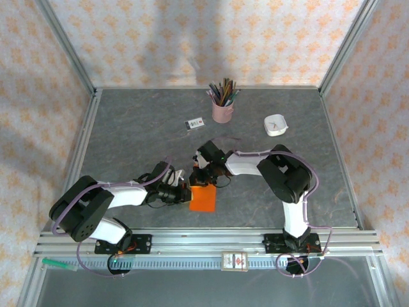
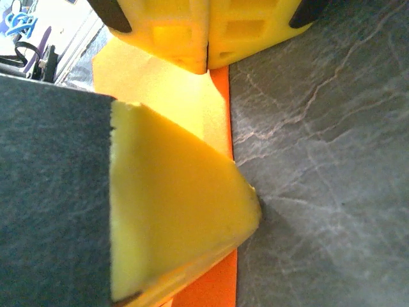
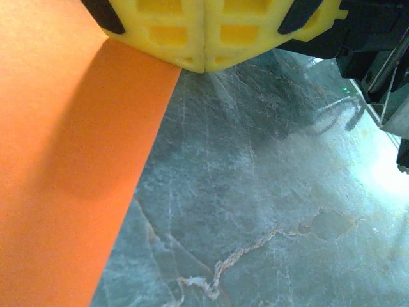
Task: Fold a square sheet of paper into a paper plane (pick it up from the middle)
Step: First fold the square sheet of paper in half at the bottom-center of the table.
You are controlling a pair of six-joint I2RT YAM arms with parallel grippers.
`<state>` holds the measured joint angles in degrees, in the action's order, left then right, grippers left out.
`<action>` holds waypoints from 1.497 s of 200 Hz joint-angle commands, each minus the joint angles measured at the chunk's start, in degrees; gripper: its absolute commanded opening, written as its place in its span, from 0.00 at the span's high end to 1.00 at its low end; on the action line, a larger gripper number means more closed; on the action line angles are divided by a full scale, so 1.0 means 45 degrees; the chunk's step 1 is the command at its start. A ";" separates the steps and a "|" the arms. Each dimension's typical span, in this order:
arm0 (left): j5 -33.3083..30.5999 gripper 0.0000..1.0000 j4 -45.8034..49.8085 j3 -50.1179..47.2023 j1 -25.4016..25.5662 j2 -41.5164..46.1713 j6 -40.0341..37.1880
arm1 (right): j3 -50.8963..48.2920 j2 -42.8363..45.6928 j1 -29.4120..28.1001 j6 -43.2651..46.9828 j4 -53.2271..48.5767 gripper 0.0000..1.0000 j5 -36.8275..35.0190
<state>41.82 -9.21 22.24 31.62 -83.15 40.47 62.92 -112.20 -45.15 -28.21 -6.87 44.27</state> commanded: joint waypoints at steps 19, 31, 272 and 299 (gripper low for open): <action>-0.2428 1.00 0.2633 -0.0567 0.0211 -0.0972 -0.0321 | 0.0689 -0.0679 0.0820 0.0534 -0.0277 1.00 -0.1332; -0.2439 1.00 0.2638 -0.0567 0.0220 -0.1012 -0.0321 | 0.0938 -0.0805 0.0899 0.0729 -0.0483 1.00 -0.1322; -0.2458 1.00 0.2673 -0.0509 0.0279 -0.1248 -0.0408 | 0.3913 -0.2839 0.2510 0.1621 -0.1953 1.00 -0.1552; -0.2458 1.00 0.2672 -0.0509 0.0264 -0.1244 -0.0409 | 0.4209 -0.2973 0.2705 0.1564 -0.1979 1.00 -0.1611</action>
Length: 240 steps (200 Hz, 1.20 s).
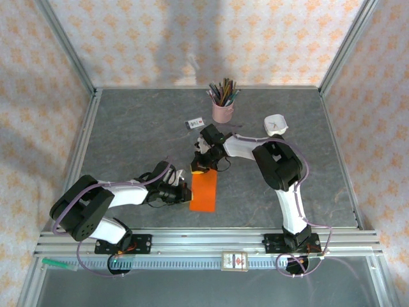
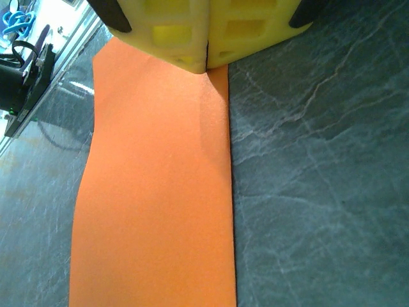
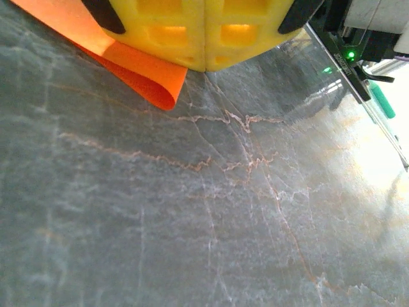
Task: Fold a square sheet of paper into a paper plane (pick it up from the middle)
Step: First fold the square sheet of paper in half at the bottom-center of the table, then hold the square sheet of paper at the bottom-center of the table.
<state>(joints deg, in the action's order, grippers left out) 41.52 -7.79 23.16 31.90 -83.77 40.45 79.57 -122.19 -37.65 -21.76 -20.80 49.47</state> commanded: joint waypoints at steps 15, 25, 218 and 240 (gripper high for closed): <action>-0.2390 1.00 0.2357 -0.0693 0.0216 -0.1092 -0.0414 | 0.0575 -0.0771 0.1153 0.0065 0.1231 1.00 -0.2779; -0.2409 1.00 0.2347 -0.0709 0.0214 -0.1087 -0.0414 | 0.0683 -0.0816 0.1195 0.0079 0.1222 1.00 -0.2786; -0.2488 1.00 0.2357 -0.0528 0.0216 -0.0992 -0.0510 | -0.2593 0.2207 -0.0601 -0.1053 0.3459 1.00 -0.2034; -0.2488 1.00 0.2376 -0.0528 0.0216 -0.0997 -0.0531 | -0.2831 0.1984 -0.0841 -0.1235 0.3791 1.00 -0.1896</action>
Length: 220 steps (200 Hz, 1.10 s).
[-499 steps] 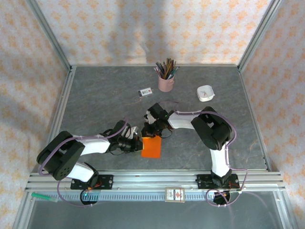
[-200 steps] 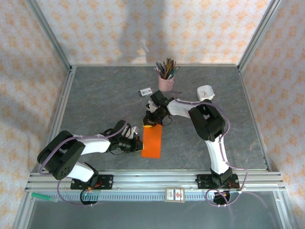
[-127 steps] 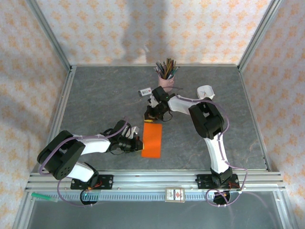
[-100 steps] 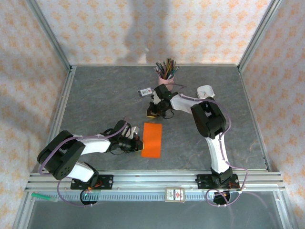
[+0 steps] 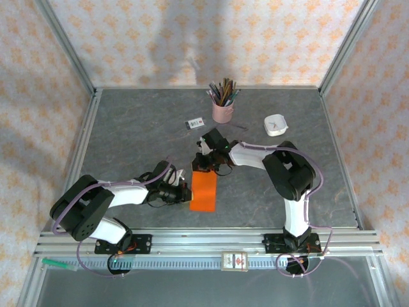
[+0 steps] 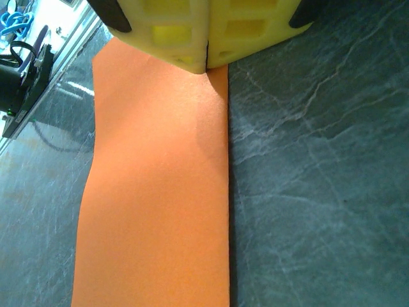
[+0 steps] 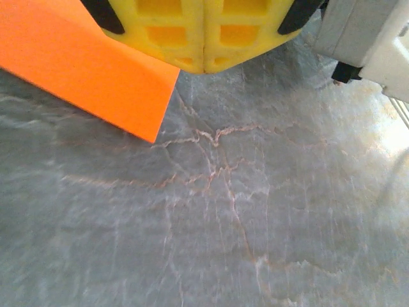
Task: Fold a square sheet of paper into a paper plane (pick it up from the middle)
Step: Hold the square sheet of paper at the bottom-center of the table.
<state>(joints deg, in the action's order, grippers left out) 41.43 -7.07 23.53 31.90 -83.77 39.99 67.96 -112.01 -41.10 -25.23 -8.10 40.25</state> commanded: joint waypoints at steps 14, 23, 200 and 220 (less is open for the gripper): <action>-0.2468 1.00 0.2216 -0.0619 0.0216 -0.0965 -0.0419 | -0.0461 -0.0362 -0.0124 -0.0516 0.1057 1.00 0.0120; -0.2488 1.00 0.2216 -0.0619 0.0216 -0.0945 -0.0404 | -0.0595 -0.0402 -0.0124 -0.0441 0.1048 1.00 -0.0003; -0.1119 0.99 0.0164 0.1439 -0.0548 0.0483 0.0250 | -0.1801 -0.0843 0.0052 0.0390 0.0654 1.00 -0.1249; -0.0886 1.00 -0.0320 0.1688 -0.0567 -0.0160 0.0235 | -0.1803 -0.0851 0.0052 0.0370 0.0673 1.00 -0.1287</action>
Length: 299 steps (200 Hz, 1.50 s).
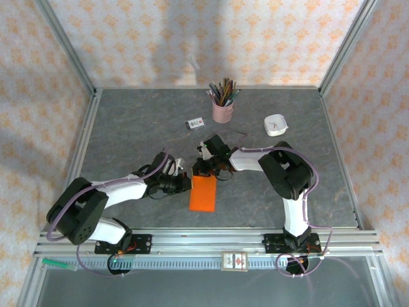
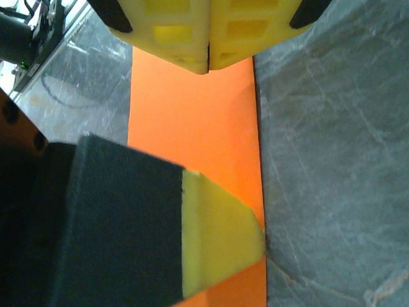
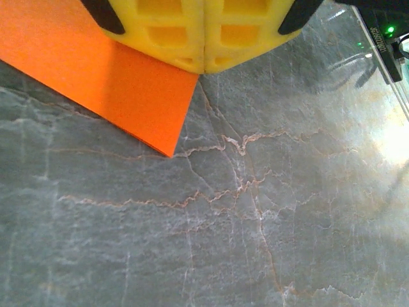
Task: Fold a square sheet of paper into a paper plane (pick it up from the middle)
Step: Hold the square sheet of paper at the bottom-center of the table, then first fold a square sheet of paper at the bottom-center of the table.
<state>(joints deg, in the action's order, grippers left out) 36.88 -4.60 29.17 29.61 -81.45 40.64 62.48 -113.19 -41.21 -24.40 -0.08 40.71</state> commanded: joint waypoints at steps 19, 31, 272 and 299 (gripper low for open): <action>0.0428 1.00 -0.1131 0.0569 -0.0060 -0.1082 0.0129 | -0.0583 -0.0595 0.0076 0.0218 -0.1188 1.00 -0.1513; 0.0522 1.00 -0.1204 0.0520 -0.0073 -0.1210 0.0148 | -0.0600 -0.0621 0.0076 0.0209 -0.1231 1.00 -0.1563; 0.0988 1.00 -0.0984 -0.3661 0.2158 0.1028 0.2093 | -0.0525 -0.0789 0.0174 -0.0241 -0.1572 1.00 -0.2230; 0.0887 1.00 -0.0928 -0.4024 0.2582 0.1431 0.2510 | -0.0490 -0.0844 0.0175 -0.0159 -0.1629 1.00 -0.2231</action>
<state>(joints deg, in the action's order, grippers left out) 40.03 -16.32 14.35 39.07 -75.66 49.10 62.46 -113.19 -41.21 -25.71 -0.12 40.05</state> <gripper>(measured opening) 0.062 0.043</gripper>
